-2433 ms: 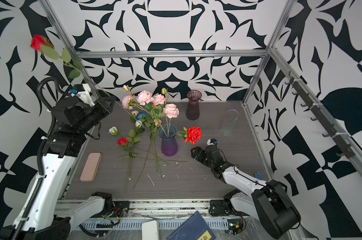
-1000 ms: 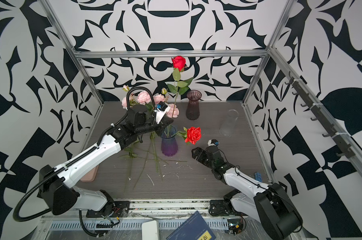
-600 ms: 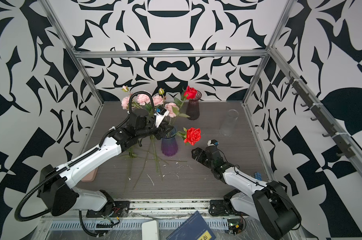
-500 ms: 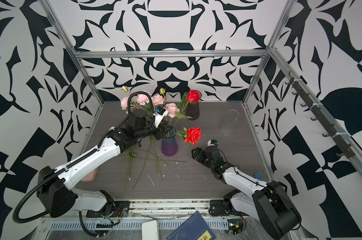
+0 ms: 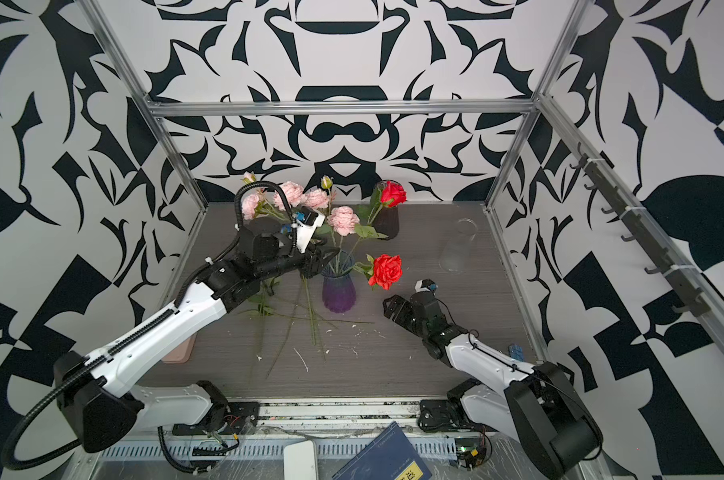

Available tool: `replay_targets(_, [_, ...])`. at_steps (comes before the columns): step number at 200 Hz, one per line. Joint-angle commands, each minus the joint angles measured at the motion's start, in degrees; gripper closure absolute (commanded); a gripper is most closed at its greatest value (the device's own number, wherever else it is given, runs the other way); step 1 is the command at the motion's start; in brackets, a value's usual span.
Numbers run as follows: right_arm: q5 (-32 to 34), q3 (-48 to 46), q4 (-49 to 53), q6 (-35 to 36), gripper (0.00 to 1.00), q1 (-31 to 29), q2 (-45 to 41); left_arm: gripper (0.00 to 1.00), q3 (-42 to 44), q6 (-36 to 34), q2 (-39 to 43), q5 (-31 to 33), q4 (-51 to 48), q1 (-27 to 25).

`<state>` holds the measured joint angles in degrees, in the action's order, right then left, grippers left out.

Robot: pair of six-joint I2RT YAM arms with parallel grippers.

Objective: Arrange the flowers into the vase

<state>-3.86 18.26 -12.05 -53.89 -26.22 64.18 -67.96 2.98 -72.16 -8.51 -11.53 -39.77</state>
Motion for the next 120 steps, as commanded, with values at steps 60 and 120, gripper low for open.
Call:
replay_targets(60, [-0.2, 1.7, -1.8, 0.3, 0.07, 0.1, -0.4, 0.49, -9.4, 23.3, 0.0, 2.3, -41.6, 3.8])
replay_targets(120, [-1.8, 1.3, -2.4, 1.3, 0.08, -0.1, -2.7, 0.52, -6.6, 30.5, -2.8, -5.4, -35.1, 4.1])
